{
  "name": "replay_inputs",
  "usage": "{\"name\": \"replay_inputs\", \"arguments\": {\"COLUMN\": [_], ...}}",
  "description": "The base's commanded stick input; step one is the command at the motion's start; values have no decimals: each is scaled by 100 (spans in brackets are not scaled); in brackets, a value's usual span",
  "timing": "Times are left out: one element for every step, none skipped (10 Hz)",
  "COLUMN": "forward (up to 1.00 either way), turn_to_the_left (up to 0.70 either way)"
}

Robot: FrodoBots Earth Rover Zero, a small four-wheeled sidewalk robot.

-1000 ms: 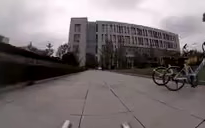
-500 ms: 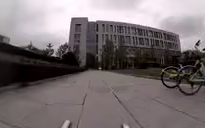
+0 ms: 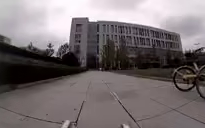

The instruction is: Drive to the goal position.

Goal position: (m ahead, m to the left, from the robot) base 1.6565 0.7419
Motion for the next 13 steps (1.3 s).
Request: {"name": "replay_inputs", "arguments": {"forward": [100,100,100,100,100,100,100,100,100,100,100,100,100], "turn_to_the_left": [0,0,0,0,0,0,0,0,0,0,0,0,0]}}
